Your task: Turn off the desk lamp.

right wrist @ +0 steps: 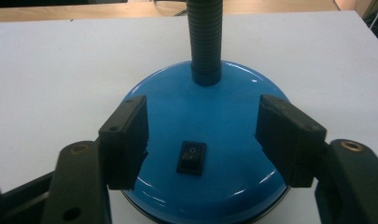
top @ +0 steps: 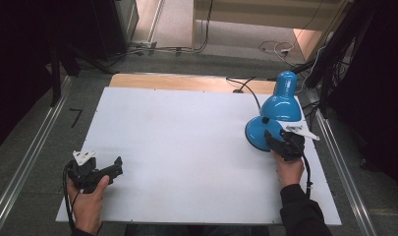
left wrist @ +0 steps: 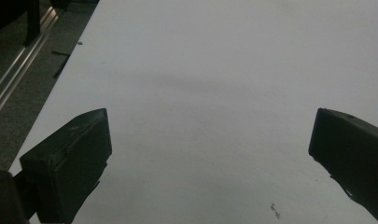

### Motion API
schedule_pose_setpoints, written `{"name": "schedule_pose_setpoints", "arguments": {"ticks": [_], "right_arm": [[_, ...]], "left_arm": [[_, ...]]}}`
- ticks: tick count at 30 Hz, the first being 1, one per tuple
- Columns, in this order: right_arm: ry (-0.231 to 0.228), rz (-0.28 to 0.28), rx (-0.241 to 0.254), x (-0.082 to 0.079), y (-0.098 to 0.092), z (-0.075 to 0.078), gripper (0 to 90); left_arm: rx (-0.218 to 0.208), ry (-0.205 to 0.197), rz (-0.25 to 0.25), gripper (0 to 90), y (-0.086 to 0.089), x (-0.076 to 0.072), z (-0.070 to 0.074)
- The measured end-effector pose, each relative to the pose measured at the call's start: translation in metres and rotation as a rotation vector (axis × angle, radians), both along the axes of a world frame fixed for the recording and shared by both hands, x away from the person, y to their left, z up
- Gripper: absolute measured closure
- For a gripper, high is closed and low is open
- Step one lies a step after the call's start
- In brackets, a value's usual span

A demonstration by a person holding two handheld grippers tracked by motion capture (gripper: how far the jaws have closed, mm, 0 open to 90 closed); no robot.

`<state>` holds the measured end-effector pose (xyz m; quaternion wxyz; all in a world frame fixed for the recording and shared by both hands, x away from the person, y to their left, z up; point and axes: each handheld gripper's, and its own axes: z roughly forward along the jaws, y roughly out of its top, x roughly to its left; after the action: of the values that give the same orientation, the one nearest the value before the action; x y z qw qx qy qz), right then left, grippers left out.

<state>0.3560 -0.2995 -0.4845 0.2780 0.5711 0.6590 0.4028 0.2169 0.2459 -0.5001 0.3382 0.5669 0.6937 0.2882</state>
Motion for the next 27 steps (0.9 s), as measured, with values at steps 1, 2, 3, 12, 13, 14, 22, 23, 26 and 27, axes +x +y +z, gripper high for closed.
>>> {"name": "schedule_pose_setpoints", "arguments": {"ticks": [1, 2, 3, 12, 13, 14, 22, 23, 26, 27], "right_arm": [[0.001, 0.001, 0.004, 0.0, 0.0, 0.001, 31.1], [-0.001, 0.005, 0.003, 0.0, 0.0, 0.001, 31.0], [0.002, 0.004, 0.008, -0.001, 0.0, 0.002, 30.5], [0.001, 0.015, 0.003, -0.004, -0.001, 0.005, 28.1], [0.003, 0.016, 0.005, -0.005, -0.001, 0.005, 27.9], [0.003, 0.017, 0.004, -0.006, -0.001, 0.006, 27.7], [0.013, 0.037, -0.004, -0.009, -0.001, 0.008, 25.6], [0.012, 0.038, -0.002, -0.01, -0.001, 0.008, 25.5], [0.011, 0.04, 0.0, -0.012, -0.001, 0.01, 25.4], [0.009, 0.042, -0.004, -0.013, -0.001, 0.01, 25.4]], "left_arm": [[-0.001, 0.0, -0.001, 0.0, 0.0, 0.0, 0.0], [-0.001, 0.0, -0.001, 0.0, 0.0, 0.0, 0.0], [-0.001, 0.0, -0.001, 0.0, 0.0, 0.0, 0.0], [-0.002, -0.001, -0.001, 0.0, 0.0, 0.0, 0.0], [-0.002, -0.001, -0.002, 0.0, 0.0, 0.0, 0.0], [-0.003, 0.0, -0.002, 0.0, 0.0, 0.0, 0.0], [-0.003, -0.001, -0.002, 0.0, 0.0, 0.0, 0.0], [-0.004, -0.002, -0.003, 0.0, 0.0, 0.0, 0.0], [-0.005, -0.003, -0.002, 0.0, 0.0, 0.0, 0.0], [-0.005, -0.002, -0.004, 0.0, 0.0, 0.0, 0.0]]}}
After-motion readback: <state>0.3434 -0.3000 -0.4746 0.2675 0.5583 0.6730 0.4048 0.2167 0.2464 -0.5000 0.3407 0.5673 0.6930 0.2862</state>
